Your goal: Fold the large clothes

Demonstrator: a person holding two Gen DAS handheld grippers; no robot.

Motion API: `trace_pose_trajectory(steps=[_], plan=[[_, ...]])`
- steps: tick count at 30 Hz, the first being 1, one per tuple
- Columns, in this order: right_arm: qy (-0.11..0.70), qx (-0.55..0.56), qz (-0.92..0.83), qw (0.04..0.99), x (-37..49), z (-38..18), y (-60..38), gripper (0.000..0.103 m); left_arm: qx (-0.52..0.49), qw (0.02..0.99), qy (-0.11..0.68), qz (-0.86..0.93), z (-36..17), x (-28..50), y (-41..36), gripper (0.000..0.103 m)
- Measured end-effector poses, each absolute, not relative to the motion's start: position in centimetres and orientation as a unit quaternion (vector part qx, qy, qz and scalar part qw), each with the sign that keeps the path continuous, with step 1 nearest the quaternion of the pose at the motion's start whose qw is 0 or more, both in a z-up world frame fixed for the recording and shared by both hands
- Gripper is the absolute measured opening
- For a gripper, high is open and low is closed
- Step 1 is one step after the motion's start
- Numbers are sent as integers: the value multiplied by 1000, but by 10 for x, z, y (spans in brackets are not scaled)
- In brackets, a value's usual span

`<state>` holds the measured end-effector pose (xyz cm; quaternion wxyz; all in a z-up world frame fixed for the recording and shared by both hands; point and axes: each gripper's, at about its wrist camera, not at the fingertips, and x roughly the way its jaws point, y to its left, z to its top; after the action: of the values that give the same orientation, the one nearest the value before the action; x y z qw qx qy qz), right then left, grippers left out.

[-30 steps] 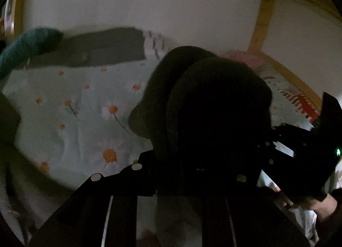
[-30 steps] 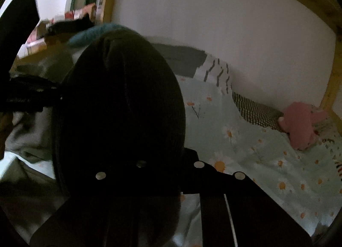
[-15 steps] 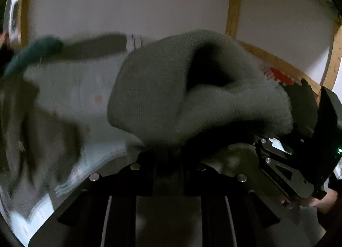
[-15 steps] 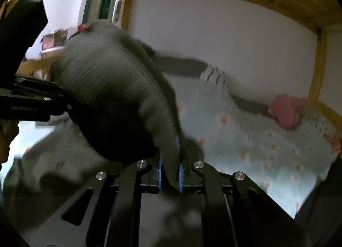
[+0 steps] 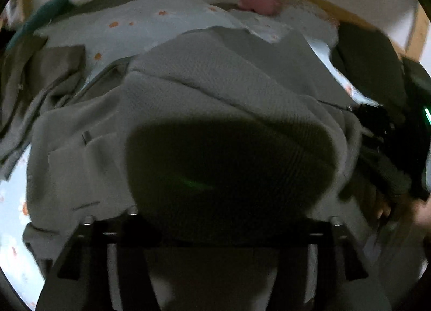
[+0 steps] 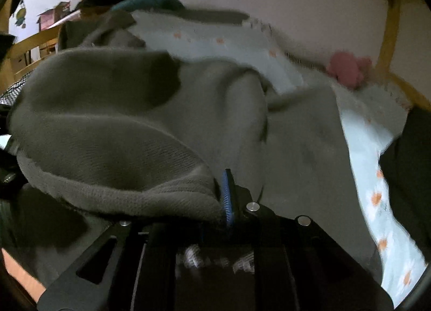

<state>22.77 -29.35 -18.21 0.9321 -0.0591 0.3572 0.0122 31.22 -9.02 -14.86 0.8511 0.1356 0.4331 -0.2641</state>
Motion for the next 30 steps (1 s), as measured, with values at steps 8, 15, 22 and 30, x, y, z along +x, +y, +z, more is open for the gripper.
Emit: trace_pose_trajectory(steps=[8,15,22,30], plan=[[381,-76,34,921,196,-166,-290,38,67,831,486,-263,-134,286,-44,95],[434,-129,81,888,171,-168,-274,100,-61,845,469,-248,-95,327,-21,95],[315,26,65,947,166,-121,-302,100,-23,888,405,-216,-102,385,-86,96],[367,42,-6,929,266,-159,-293,100,90,888,426,-146,-187,425,-130,99]])
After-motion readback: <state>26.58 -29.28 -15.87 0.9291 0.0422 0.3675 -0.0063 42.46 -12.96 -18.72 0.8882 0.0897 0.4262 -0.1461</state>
